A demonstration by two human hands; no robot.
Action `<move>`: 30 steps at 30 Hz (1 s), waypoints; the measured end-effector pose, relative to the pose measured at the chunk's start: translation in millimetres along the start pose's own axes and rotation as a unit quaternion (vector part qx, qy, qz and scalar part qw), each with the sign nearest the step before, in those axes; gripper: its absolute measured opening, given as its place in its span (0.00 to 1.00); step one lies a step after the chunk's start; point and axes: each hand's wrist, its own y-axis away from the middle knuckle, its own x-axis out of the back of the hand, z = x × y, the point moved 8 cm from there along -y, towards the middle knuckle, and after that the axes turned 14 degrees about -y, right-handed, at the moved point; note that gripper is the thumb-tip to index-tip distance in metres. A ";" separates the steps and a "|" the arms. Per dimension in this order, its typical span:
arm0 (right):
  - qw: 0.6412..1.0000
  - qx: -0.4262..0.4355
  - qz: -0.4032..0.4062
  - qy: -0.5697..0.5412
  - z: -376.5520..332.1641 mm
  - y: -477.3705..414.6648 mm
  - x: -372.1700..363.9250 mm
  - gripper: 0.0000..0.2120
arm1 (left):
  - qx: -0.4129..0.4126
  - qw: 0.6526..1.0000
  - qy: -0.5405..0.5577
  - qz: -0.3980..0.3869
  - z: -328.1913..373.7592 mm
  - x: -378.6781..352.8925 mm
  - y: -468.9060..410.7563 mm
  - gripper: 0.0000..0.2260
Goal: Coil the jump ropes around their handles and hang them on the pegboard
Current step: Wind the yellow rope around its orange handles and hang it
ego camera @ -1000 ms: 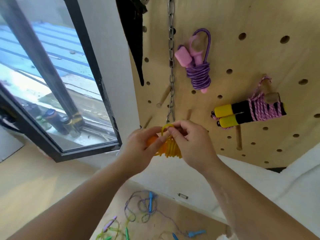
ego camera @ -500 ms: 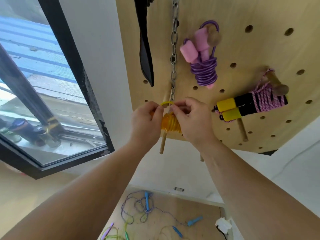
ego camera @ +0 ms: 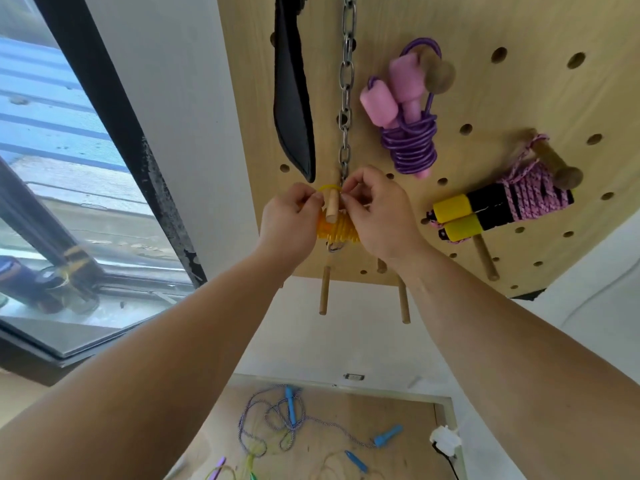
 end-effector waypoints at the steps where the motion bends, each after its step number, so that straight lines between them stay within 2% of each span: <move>1: 1.000 0.001 0.009 0.011 0.1 -5.2 1.7 0.05 | 0.006 1.000 -0.006 -0.004 0.9 -1.7 -5.0 0.10; 7: 0.994 -0.012 0.082 0.071 12.5 -25.2 8.2 0.03 | 0.037 0.999 -0.015 -0.007 1.7 -13.0 -24.2 0.12; 12: 0.987 -0.029 0.113 0.110 18.5 -25.5 9.6 0.05 | 0.022 0.994 -0.105 0.031 5.4 -14.8 -30.1 0.09; 17: 0.984 -0.038 0.107 0.136 18.2 -12.9 6.4 0.05 | 0.004 0.995 -0.095 0.030 -3.8 -19.5 -20.2 0.12; 20: 0.984 -0.027 0.093 0.146 15.8 -0.4 1.5 0.07 | 0.032 0.996 -0.079 0.035 -17.9 -11.6 -10.5 0.15; 24: 0.982 -0.017 0.087 0.168 8.0 25.2 1.0 0.10 | 0.038 0.991 -0.109 0.062 -30.1 5.0 6.3 0.19; 30: 0.983 -0.029 0.114 0.137 10.2 85.2 25.6 0.12 | 0.062 0.993 -0.084 0.060 -62.9 9.8 46.2 0.16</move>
